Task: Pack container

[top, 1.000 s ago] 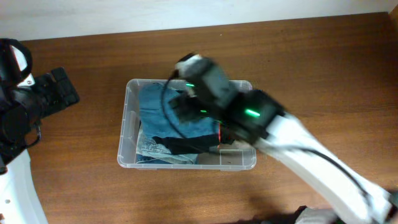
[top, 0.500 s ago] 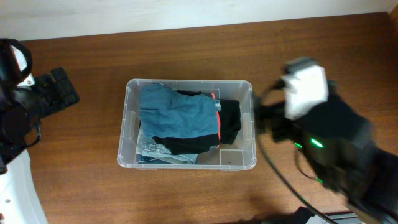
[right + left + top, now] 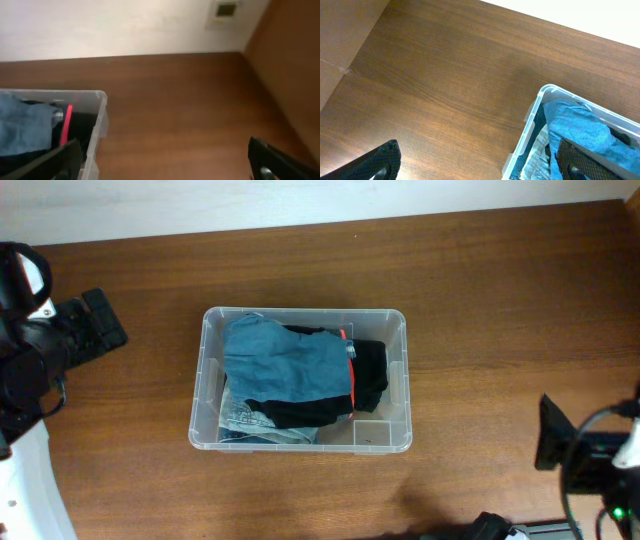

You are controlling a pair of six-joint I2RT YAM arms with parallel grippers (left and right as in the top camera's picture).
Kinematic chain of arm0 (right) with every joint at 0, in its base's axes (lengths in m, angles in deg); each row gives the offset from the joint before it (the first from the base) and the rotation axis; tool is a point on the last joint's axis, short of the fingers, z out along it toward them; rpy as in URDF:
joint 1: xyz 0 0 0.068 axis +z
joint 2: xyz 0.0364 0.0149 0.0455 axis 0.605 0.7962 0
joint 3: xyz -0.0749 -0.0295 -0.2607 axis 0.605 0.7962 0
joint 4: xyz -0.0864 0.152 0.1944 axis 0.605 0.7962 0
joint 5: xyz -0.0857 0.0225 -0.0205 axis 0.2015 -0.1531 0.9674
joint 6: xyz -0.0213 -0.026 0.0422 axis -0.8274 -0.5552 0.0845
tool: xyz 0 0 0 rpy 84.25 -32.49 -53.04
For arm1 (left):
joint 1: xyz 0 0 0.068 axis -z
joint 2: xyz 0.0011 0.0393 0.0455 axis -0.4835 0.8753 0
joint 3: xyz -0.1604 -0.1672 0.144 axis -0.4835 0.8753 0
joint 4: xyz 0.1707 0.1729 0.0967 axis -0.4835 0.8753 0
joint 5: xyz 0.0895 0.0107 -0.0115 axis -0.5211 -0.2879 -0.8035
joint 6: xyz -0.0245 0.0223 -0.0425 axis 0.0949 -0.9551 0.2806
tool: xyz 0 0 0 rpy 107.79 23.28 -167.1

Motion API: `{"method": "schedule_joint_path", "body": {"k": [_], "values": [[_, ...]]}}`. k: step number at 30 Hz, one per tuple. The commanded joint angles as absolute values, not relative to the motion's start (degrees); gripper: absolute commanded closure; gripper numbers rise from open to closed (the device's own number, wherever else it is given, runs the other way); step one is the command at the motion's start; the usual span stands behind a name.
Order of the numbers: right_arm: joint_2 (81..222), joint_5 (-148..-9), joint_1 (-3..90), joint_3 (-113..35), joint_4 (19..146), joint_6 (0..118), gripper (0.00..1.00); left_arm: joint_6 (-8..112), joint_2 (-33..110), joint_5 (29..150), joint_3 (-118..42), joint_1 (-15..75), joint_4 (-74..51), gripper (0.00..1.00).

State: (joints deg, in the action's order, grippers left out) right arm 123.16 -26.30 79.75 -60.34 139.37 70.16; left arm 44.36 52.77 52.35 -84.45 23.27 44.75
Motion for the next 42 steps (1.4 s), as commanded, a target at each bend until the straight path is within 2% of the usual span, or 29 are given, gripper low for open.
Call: {"method": "schedule_joint_path", "body": {"k": [1, 10, 15, 20, 23, 34, 42], "values": [[120.6, -24.2, 78.4, -58.5, 139.5, 79.3, 0.01, 44.9, 52.7, 51.9, -84.6, 23.0, 44.8, 0.0], [113.5, -32.5, 50.9, -38.2, 123.4, 77.9, 0.02, 44.9, 52.7, 51.9, -84.6, 23.0, 44.8, 0.0], [106.9, -49.6, 41.8, -21.6, 110.1, 66.6, 0.02, 44.9, 52.7, 51.9, -84.6, 23.0, 44.8, 0.0], [100.2, -65.2, 37.9, -7.4, 94.4, 55.2, 0.01, 44.9, 52.7, 51.9, -84.6, 23.0, 44.8, 0.0], [94.7, -70.0, 35.9, 2.3, 87.0, 53.9, 0.02, 44.9, 52.7, 51.9, -84.6, 23.0, 44.8, 0.0], [81.7, -70.9, 35.2, 19.7, 79.3, 53.8, 0.02, 44.9, 52.7, 51.9, -84.6, 23.0, 44.8, 0.0], [81.1, -71.0, 35.3, 26.1, 75.1, 54.1, 0.02, 44.9, 52.7, 51.9, -84.6, 23.0, 44.8, 0.0]]}}
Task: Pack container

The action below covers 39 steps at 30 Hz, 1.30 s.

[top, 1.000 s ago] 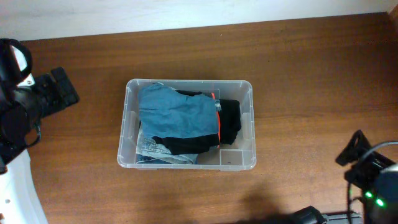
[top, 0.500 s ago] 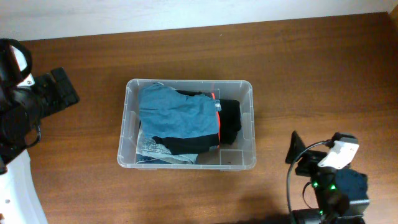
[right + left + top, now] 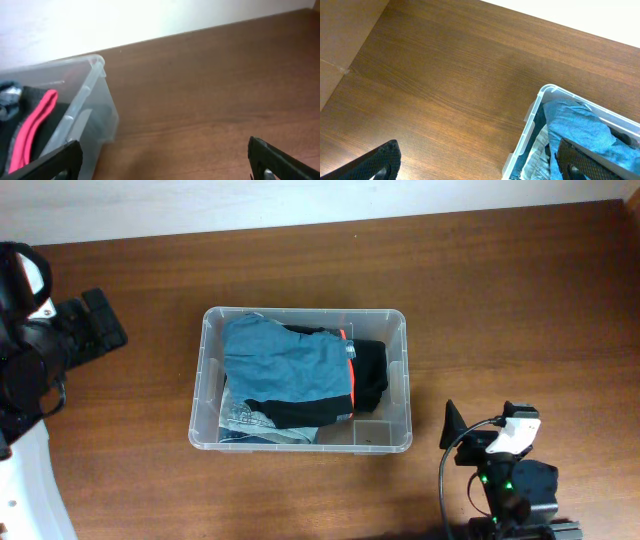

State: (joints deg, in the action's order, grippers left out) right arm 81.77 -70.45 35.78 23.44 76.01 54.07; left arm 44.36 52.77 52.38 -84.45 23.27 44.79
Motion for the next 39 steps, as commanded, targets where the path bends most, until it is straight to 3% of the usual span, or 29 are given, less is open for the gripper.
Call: {"method": "schedule_joint_path", "body": {"k": [1, 39], "values": [[81.1, -71.0, 35.3, 27.1, 74.6, 54.6, 0.02, 44.9, 52.7, 51.9, -84.6, 23.0, 44.8, 0.0], [81.1, -71.0, 35.3, 28.0, 73.1, 54.9, 0.02, 44.9, 52.7, 51.9, -84.6, 23.0, 44.8, 0.0]]}}
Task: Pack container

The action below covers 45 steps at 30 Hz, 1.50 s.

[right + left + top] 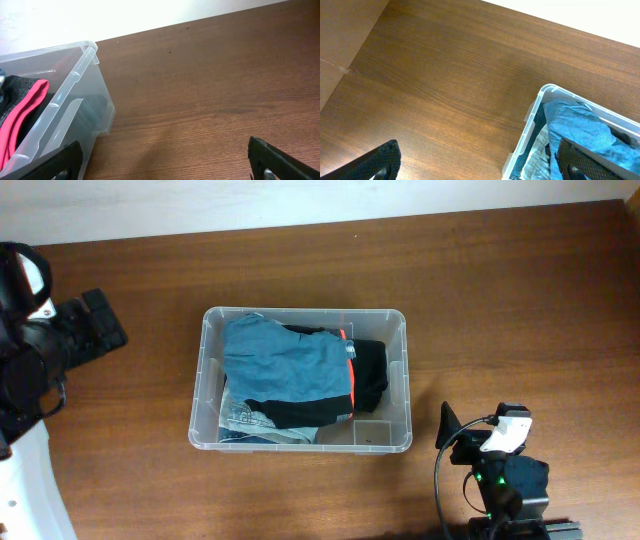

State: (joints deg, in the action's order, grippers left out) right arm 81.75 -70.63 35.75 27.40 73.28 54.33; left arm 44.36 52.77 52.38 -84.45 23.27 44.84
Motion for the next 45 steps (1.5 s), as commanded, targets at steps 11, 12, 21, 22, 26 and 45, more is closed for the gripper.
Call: {"method": "schedule_joint_path", "body": {"k": [11, 12, 21, 22, 26, 45], "values": [[81.1, -71.0, 35.3, 28.0, 73.1, 54.9, 0.02, 44.9, 52.7, 51.9, -84.6, 23.0, 44.8, 0.0], [81.1, -71.0, 35.3, 28.0, 73.1, 54.9, 0.02, 44.9, 52.7, 51.9, -84.6, 23.0, 44.8, 0.0], [81.1, -71.0, 35.3, 28.0, 73.1, 54.9, 0.02, 44.9, 52.7, 52.0, -84.6, 23.0, 44.8, 0.0], [81.1, -71.0, 35.3, 28.0, 73.1, 54.9, 0.02, 44.9, 52.8, 51.8, -84.6, 23.0, 45.7, 0.0], [81.1, -71.0, 35.3, 28.0, 73.1, 54.9, 0.02, 44.2, 50.5, 48.0, -83.4, 23.0, 43.4, 0.0], [81.1, -71.0, 35.3, 28.0, 73.1, 54.9, 0.02, 29.8, -5.5, 67.8, 6.8, 23.0, -13.4, 0.0]]}}
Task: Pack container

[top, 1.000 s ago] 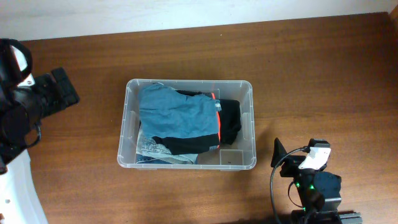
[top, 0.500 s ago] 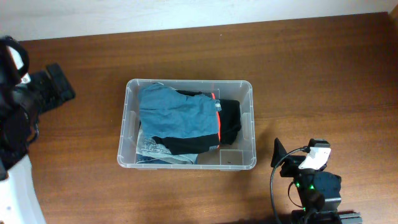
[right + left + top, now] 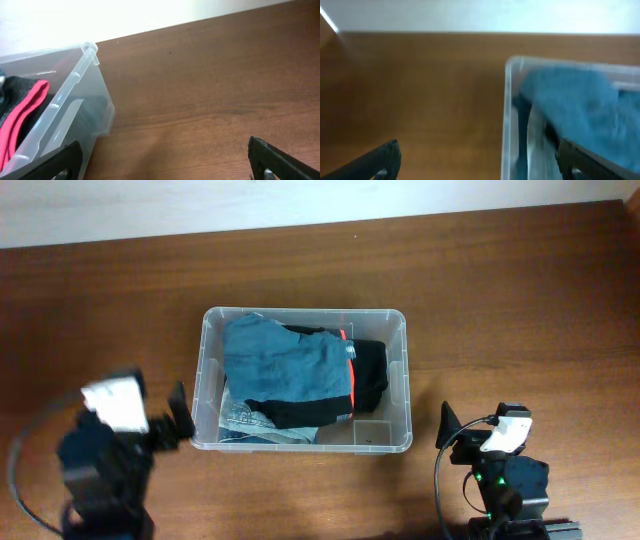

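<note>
A clear plastic container [image 3: 399, 385] sits mid-table, holding a blue garment [image 3: 285, 363], a black garment with a red band [image 3: 368, 376] and a pale patterned cloth [image 3: 243, 418]. My left gripper [image 3: 177, 420] stands open by the container's front left corner. The blurred left wrist view shows wide-apart fingers [image 3: 384, 159], with the container's wall [image 3: 510, 120] and the blue garment [image 3: 575, 95] ahead. My right gripper [image 3: 446, 430] is open and empty, low by the front right corner. Its view shows the container's corner [image 3: 90, 90] and the red band [image 3: 25, 112].
The brown wooden table [image 3: 500, 300] runs to a white wall [image 3: 300, 195] at the back. Both arm bases stand at the table's front edge, left [image 3: 100, 470] and right [image 3: 510, 480] of the container.
My left arm was at the table's far left edge; now it is at the front, its open gripper by the container's front left corner. The right arm and the clothes are unchanged.
At first both arms were at the table's outer edges, with the container packed with clothes. Then the right gripper was low by the container's front right corner and stayed there. Now the left gripper is at the front left corner.
</note>
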You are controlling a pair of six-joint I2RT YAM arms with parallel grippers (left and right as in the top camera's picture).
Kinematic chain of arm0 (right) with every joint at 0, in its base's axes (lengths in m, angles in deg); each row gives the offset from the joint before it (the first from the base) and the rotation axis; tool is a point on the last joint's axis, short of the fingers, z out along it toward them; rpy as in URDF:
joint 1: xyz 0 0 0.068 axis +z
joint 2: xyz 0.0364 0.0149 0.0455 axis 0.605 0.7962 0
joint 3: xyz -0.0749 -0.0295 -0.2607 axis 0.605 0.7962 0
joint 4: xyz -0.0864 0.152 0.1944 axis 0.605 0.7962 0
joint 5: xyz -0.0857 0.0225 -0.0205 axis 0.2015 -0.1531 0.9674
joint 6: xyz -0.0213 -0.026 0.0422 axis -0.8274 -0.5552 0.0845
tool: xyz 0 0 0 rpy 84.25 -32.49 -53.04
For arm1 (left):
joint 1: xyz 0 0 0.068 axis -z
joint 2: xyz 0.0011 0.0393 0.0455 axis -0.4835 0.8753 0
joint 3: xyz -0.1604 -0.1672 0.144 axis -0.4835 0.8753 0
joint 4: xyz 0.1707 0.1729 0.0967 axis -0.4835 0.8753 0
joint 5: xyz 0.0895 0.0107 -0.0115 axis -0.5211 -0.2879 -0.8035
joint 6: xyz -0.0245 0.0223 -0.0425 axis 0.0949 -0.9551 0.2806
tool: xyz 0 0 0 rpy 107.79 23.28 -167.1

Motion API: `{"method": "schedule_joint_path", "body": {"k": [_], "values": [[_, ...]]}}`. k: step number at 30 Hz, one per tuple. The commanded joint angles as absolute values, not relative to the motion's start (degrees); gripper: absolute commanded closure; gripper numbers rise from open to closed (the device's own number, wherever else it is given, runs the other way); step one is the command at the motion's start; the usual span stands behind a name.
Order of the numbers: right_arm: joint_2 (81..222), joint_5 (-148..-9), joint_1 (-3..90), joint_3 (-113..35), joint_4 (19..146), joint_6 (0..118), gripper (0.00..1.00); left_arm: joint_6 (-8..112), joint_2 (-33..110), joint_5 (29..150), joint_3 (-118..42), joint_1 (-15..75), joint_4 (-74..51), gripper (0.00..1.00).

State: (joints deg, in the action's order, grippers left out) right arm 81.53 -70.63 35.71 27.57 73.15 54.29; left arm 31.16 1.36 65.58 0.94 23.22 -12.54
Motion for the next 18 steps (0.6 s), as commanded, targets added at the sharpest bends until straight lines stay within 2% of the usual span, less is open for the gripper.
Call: {"method": "schedule_joint_path", "body": {"k": [1, 11, 18], "values": [[81.1, -71.0, 35.3, 28.0, 73.1, 54.9, 0.02, 29.8, -7.2, 68.2, 8.4, 23.0, -13.4, 0.0], [81.1, -71.0, 35.3, 28.0, 73.1, 54.9, 0.02, 29.8, -26.4, 68.6, 22.8, 23.2, -13.9, 0.0], [81.1, -71.0, 35.3, 28.0, 73.1, 54.9, 0.02, 29.9, -32.8, 68.6, 30.5, 24.2, -16.4, 0.0]]}}
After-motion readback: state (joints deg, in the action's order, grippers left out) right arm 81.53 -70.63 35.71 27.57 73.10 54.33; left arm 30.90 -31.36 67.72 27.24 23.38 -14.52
